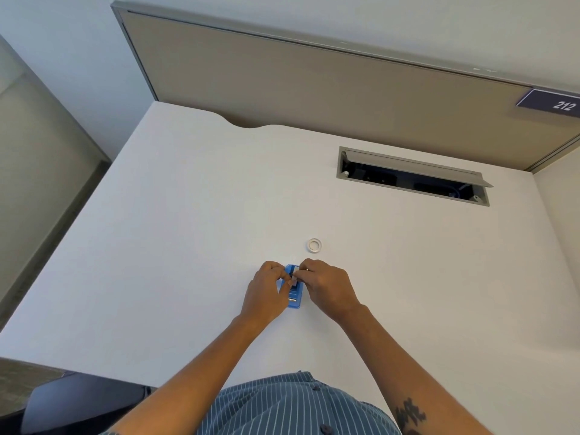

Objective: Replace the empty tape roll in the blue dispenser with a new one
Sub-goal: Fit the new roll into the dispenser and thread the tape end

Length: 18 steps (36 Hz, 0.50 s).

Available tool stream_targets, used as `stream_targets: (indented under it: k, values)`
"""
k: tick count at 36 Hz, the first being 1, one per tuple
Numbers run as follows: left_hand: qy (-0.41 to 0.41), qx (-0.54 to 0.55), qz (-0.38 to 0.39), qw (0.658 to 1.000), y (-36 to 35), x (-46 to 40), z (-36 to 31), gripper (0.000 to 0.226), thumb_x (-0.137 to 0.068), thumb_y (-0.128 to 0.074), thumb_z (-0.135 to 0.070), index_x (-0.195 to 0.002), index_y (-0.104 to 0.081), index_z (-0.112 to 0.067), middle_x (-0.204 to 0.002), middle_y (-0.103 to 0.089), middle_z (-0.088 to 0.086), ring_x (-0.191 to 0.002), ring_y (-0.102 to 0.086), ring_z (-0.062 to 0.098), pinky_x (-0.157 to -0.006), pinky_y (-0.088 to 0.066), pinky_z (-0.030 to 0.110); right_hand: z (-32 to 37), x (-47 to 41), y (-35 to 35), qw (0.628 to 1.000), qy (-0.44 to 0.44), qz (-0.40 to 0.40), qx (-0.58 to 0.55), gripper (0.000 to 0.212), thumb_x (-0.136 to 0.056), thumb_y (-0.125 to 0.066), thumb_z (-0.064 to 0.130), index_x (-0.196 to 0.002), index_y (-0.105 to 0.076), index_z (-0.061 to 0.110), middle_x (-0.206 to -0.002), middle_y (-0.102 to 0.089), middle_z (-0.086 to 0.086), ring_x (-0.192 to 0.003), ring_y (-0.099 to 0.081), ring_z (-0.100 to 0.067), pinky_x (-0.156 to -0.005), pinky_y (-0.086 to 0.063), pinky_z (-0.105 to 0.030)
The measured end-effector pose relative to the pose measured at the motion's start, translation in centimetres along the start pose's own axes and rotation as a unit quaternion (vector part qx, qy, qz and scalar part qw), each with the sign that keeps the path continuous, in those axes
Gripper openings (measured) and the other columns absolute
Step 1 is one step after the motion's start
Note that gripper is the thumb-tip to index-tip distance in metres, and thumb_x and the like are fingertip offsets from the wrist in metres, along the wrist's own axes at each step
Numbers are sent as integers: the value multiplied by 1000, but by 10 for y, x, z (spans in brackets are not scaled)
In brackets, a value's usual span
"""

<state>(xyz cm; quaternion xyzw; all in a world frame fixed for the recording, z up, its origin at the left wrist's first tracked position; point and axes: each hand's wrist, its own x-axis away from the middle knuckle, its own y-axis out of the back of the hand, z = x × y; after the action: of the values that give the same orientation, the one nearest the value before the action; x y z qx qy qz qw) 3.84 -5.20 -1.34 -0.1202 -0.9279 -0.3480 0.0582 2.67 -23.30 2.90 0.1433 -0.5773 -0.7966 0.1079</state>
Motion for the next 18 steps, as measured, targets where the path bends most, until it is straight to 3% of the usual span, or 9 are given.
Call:
stream_targets:
  k: [10, 18]
  values:
    - [6, -4, 3, 1000, -2, -1, 1, 15, -96, -75, -27, -105, -69, -18, -120, -63, -1, -102, -62, 15, -85, -47, 17, 6, -2, 6, 999, 12, 17, 42, 21, -75, -83, -3, -87, -75, 13, -81, -69, -3, -62, -61, -24, -47, -30, -27]
    - [12, 1, 2, 1000, -1, -2, 2, 14, -95, -75, -28, -104, -68, -19, -118, -63, -1, -100, -63, 15, -84, -45, 15, 13, -6, 10, 998, -2, 30, 48, 20, -69, -83, -4, -78, -72, 10, -76, -68, -5, -58, -60, -25, -42, -36, -28]
